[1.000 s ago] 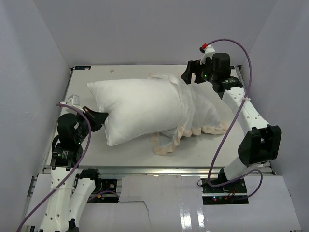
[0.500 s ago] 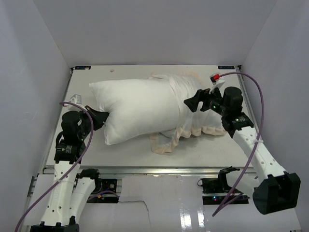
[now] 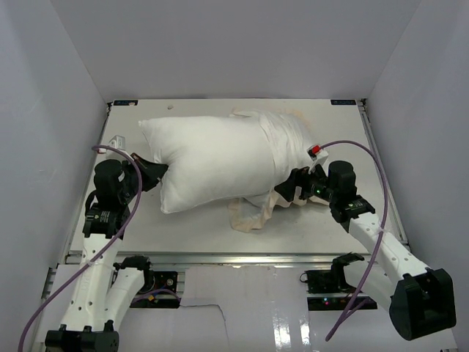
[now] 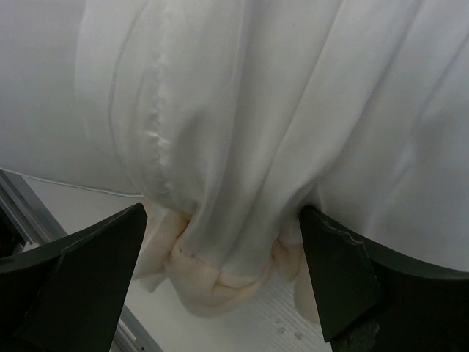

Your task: Remove the pillowcase from the pillow

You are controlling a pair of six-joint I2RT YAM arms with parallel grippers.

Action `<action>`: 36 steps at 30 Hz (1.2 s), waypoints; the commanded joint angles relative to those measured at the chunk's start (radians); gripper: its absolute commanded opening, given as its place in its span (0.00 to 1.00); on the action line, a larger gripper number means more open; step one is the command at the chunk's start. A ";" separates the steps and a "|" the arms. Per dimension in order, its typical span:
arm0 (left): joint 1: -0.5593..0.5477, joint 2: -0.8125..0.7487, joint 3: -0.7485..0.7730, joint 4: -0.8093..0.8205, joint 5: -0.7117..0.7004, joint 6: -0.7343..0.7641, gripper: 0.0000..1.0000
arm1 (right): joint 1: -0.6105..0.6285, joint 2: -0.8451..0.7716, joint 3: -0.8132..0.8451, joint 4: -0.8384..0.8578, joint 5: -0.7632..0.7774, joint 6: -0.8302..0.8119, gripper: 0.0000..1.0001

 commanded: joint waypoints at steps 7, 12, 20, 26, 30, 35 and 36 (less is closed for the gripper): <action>-0.001 -0.002 0.112 0.061 0.102 -0.026 0.00 | 0.043 0.056 -0.110 0.210 0.074 0.097 1.00; -0.001 0.057 0.247 0.047 0.139 -0.014 0.00 | 0.043 0.109 -0.113 0.233 0.095 0.109 0.75; -0.001 0.228 0.442 0.020 0.099 0.031 0.00 | 0.042 0.100 -0.138 0.207 0.257 0.095 0.10; 0.000 0.363 0.632 -0.006 0.099 -0.010 0.00 | 0.039 0.132 -0.107 0.175 0.420 0.078 0.08; 0.000 0.478 0.759 0.003 0.180 -0.105 0.00 | 0.039 0.241 -0.075 0.195 0.453 0.086 0.08; 0.000 0.551 0.917 -0.003 0.274 -0.187 0.00 | 0.011 0.350 -0.043 0.226 0.453 0.100 0.08; 0.000 0.555 0.937 -0.012 0.279 -0.187 0.00 | 0.003 0.373 -0.043 0.238 0.456 0.103 0.08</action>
